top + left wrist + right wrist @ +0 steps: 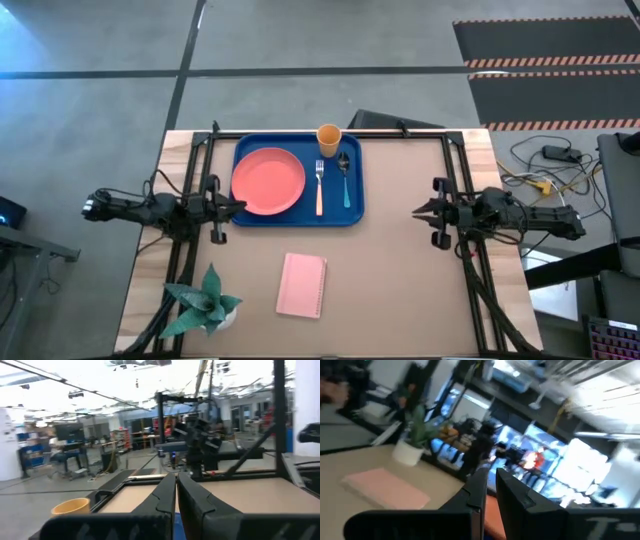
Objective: Pick and place plate/cup/fork/spoon on tray
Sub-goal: Return to Home Position
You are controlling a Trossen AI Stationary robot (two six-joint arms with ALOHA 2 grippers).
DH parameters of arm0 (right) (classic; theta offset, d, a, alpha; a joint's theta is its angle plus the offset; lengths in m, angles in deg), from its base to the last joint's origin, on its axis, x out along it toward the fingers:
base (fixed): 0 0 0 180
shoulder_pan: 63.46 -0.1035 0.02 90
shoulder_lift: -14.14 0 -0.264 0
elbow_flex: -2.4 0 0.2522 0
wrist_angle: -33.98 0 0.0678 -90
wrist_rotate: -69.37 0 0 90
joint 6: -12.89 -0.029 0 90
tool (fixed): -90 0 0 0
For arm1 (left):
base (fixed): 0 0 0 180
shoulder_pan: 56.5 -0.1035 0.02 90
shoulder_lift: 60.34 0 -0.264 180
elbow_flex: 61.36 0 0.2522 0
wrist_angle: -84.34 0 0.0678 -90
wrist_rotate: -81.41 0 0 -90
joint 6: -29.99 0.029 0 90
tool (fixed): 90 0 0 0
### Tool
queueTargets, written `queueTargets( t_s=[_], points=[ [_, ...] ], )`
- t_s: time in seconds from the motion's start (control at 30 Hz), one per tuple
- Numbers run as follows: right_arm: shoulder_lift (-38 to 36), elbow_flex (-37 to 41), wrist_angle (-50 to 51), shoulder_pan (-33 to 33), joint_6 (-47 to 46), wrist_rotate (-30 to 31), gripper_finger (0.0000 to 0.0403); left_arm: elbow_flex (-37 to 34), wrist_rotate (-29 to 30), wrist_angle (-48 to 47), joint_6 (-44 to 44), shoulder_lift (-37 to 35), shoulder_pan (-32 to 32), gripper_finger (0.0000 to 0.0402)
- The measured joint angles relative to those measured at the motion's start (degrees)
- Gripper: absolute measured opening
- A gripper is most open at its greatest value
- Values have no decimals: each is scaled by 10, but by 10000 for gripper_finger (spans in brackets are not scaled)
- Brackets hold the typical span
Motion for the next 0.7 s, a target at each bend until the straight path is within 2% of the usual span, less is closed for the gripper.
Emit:
queueTargets(
  t_s=[0.2, 0.37, 0.7],
  points=[
    [4, 0, 34, 0, -5, -21, 31, 0, 76, 1, 17, 0, 0, 0],
    [5, 0, 45, 0, -21, -26, 31, -1, 78, 2, 16, 11, 0, 0],
    [13, 0, 51, 0, -130, -22, 31, -1, 77, 0, 16, 39, 0, 0]
  ],
)
